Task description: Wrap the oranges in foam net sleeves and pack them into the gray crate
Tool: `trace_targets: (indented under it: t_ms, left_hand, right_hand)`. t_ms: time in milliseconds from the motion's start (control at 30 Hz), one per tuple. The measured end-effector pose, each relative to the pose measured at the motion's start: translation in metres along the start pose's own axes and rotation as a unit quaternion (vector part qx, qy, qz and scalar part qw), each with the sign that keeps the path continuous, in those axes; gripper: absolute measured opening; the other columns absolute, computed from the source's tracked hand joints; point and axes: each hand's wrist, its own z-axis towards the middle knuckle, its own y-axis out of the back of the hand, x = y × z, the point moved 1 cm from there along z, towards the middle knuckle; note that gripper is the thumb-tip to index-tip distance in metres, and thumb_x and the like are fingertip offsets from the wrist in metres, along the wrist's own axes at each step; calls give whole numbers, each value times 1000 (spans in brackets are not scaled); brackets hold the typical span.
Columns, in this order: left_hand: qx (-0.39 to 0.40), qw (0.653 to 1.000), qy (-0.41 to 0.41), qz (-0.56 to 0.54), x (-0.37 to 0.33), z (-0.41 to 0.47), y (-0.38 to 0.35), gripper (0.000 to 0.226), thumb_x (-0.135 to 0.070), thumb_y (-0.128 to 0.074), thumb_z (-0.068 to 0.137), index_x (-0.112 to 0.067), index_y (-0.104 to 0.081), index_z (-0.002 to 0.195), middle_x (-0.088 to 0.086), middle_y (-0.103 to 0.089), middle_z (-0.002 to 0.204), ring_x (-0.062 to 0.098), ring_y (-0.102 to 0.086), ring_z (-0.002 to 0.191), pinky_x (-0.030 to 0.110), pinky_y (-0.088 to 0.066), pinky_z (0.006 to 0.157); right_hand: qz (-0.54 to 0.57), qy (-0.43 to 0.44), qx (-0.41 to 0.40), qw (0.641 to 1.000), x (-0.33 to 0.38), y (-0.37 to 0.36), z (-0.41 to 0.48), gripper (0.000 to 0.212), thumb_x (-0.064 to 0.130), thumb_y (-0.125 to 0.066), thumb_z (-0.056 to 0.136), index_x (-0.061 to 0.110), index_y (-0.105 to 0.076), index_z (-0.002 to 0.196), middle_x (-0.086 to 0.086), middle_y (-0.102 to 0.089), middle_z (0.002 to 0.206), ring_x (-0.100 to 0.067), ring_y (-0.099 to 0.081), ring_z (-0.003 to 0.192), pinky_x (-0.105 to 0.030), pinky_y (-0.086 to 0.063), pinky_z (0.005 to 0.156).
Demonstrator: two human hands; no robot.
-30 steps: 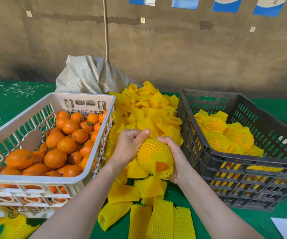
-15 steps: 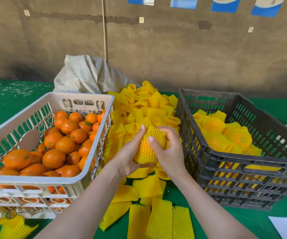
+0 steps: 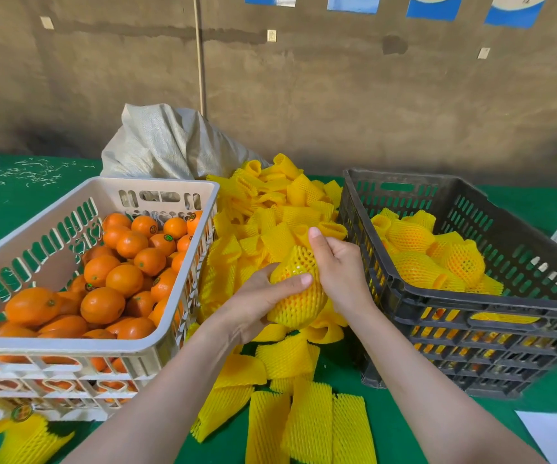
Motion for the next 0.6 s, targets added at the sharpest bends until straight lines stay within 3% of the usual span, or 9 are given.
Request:
trace_targets:
  t_ms: [100, 267, 300, 367, 433, 467, 533, 600]
  left_hand:
    - [9, 1000, -13, 20, -1, -1, -1, 120, -58, -90, 8, -22, -56, 118, 5, -68, 115, 24, -65, 106, 40, -55, 86]
    - [-7, 1000, -21, 15, -3, -3, -7, 131, -59, -90, 13, -19, -49, 131, 9, -63, 124, 28, -60, 113, 48, -49, 96]
    - [-15, 1000, -13, -4, -3, -4, -9, 123, -62, -88, 23, -19, -50, 132, 9, -63, 125, 29, -60, 113, 49, -49, 96]
    - [-50, 997, 0, -58, -4, -2, -12, 85, -63, -76, 56, -19, -57, 127, 10, -68, 117, 28, -65, 105, 44, -53, 88]
    - [-100, 989, 10, -108, -6, 3, -12, 48, -51, -66, 77, -20, -64, 114, 9, -72, 100, 27, -68, 93, 38, -55, 76]
    - [-122, 986, 12, -117, -8, 5, -10, 37, -48, -64, 81, -21, -64, 107, 8, -72, 96, 27, -68, 91, 38, -55, 75]
    - [-163, 981, -1, -106, -11, 7, -4, 31, -48, -63, 84, -23, -62, 102, 7, -70, 101, 28, -66, 96, 44, -54, 84]
    - [-190, 977, -25, -98, -12, 6, 1, 36, -47, -62, 86, -22, -60, 112, 7, -67, 111, 29, -63, 104, 49, -50, 94]
  right_hand:
    - [31, -37, 20, 999, -1, 3, 4, 55, 28, -52, 94, 25, -29, 45, 10, -27, 45, -8, -27, 47, -30, -23, 49]
    - [64, -46, 10, 997, -2, 5, 4, 50, 23, -54, 94, 18, -32, 50, -3, -29, 50, -20, -29, 52, -36, -25, 51]
    - [59, -32, -1, 998, -2, 4, 2, 49, 23, -54, 94, 18, -32, 50, -2, -29, 50, -17, -29, 51, -34, -25, 51]
    - [30, -4, -18, 999, -1, 0, -3, 43, 24, -53, 95, 17, -39, 55, 3, -35, 52, -9, -34, 52, -29, -29, 51]
    - [52, -26, -20, 998, 0, -5, -9, 26, 36, -49, 94, 15, -56, 79, 5, -55, 75, 0, -50, 68, -15, -38, 63]
    - [86, -64, -14, 994, 0, -7, -12, 34, 46, -44, 91, 16, -58, 100, 4, -60, 97, 5, -53, 86, -12, -40, 75]
    - [153, -150, 27, 976, -7, -7, -21, 64, 62, -37, 78, 25, -46, 128, 3, -50, 130, -3, -48, 116, -26, -42, 97]
    - [181, -176, 83, 964, -10, -10, -35, 65, 64, -42, 73, 36, -37, 132, 6, -42, 139, -10, -45, 124, -40, -44, 102]
